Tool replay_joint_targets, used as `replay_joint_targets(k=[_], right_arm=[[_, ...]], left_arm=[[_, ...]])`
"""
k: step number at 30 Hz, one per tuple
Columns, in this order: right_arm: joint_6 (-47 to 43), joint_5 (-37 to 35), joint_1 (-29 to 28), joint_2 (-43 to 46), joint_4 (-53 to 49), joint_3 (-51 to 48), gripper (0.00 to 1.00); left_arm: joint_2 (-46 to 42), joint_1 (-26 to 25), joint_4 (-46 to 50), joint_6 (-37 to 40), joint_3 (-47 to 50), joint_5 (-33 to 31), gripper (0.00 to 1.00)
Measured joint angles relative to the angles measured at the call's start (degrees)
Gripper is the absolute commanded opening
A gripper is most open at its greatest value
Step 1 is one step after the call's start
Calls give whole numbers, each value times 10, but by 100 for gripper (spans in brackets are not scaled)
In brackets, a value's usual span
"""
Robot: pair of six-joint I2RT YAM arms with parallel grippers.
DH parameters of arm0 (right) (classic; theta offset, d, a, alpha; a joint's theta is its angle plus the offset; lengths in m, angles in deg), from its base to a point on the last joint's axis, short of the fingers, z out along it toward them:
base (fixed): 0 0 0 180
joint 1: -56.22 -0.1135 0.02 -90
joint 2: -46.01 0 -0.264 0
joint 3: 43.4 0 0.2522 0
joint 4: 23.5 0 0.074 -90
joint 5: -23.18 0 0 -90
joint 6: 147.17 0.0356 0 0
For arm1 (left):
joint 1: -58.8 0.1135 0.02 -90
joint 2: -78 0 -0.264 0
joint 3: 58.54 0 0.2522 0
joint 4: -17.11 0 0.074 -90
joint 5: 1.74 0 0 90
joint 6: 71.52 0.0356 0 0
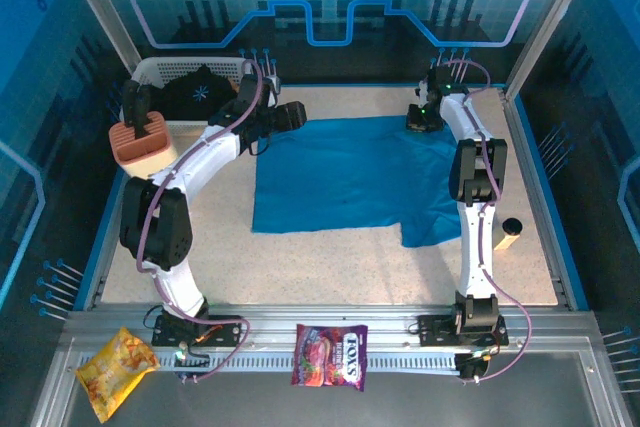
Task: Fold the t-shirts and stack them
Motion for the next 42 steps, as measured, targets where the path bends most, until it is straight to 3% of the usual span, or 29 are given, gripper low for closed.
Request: replay_joint_targets(k=[10,16,25,40,42], right_arm=[[5,0,0,0,0,0,14],[7,1,0,0,0,0,0],[18,-7,-9,19,7,-39,0],[108,-86,-68,191,90,-239,0],[117,-96,-68,196,94,-253,6]], left_arm=[[0,0,0,0,5,0,76],[0,0,0,0,5,0,76],[-1,0,0,0,9,0,76],[-10,0,-17,0,23,0,76],[-10,0,-17,0,24,0,76]])
